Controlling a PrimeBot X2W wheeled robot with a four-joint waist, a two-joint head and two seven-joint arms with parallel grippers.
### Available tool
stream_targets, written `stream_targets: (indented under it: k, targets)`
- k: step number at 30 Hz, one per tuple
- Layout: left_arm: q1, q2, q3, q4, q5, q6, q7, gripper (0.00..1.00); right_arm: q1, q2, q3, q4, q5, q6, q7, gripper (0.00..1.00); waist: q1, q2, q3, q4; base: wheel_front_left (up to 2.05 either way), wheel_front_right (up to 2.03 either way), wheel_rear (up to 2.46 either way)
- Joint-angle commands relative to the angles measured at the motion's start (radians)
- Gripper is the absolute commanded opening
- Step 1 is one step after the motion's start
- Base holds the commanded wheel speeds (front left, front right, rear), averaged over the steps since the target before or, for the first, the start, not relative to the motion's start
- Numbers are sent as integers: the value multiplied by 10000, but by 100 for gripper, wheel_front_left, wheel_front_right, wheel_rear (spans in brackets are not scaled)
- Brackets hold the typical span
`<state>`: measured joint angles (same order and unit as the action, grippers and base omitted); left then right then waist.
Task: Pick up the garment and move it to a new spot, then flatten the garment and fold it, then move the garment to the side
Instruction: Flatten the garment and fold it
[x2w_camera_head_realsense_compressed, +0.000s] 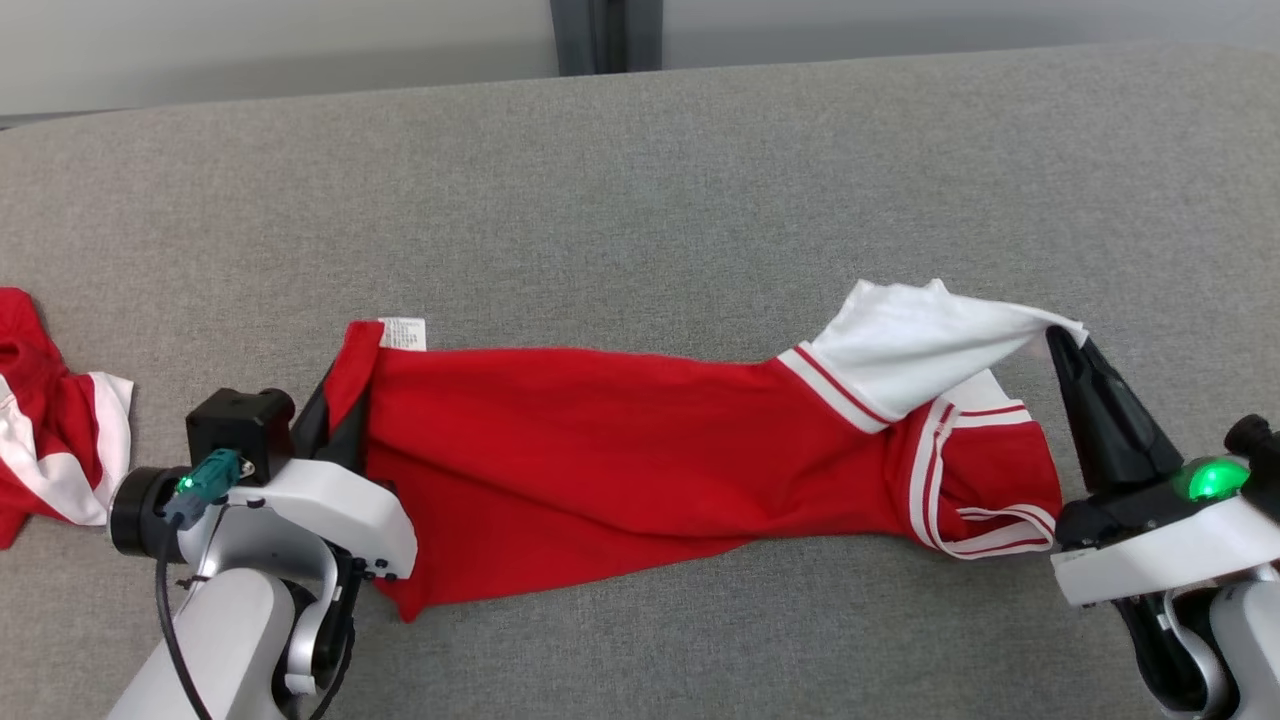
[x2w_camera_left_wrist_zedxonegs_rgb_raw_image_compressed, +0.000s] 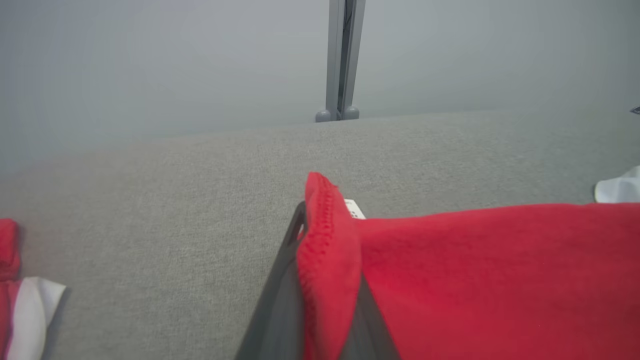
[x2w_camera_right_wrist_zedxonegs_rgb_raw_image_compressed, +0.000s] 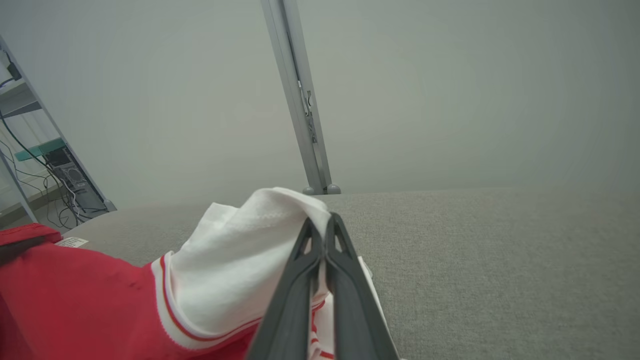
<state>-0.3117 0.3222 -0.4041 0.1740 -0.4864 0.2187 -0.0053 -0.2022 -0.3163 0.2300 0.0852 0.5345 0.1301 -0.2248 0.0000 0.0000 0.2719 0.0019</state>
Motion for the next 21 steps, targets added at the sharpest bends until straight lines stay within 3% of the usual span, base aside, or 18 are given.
stream_targets:
  k: [1,9,21]
  targets:
    - [-138,83,115,-239,41,88,-165,0,-152,35,-199,-274,-287,13,-159,0,0,0,-166,-66,0,0,0]
    - [-386,423,624,-2276,344,478,-786,0,-1007,38,-1076,-1742,-1183,10,-299,0,0,0,-744,-174,0,0,0]
    - [-455,1113,845,-5295,1058,1111,-195,0,-2104,-359,-1648,-3770,-1700,8,558,0,0,0,-1506,-178,0,0,0]
